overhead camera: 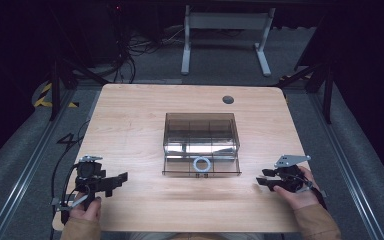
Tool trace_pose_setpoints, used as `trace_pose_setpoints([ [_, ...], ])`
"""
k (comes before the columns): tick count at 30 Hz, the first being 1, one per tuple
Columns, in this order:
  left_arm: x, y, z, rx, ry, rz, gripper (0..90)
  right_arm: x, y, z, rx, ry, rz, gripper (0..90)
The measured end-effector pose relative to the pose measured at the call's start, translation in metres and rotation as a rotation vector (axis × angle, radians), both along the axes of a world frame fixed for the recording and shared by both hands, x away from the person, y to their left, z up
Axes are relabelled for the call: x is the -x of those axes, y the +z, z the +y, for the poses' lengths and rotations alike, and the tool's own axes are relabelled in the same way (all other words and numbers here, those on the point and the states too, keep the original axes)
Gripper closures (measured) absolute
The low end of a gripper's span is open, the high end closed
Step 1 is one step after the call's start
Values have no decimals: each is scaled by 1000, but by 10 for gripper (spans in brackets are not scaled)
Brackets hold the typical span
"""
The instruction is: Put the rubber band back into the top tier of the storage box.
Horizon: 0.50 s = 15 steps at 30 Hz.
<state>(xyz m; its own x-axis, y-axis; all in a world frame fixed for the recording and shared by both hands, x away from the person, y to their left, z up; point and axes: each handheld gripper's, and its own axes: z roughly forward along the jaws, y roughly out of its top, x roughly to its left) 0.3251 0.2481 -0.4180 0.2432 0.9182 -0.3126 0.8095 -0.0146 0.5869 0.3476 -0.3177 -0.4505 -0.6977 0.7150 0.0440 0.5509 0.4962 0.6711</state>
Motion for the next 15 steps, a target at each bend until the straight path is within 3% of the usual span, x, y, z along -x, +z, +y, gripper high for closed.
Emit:
trace_pose_setpoints([
  [15,0,0,-1,1,-8,0,163,2,-5,4,-11,-3,-27,531],
])
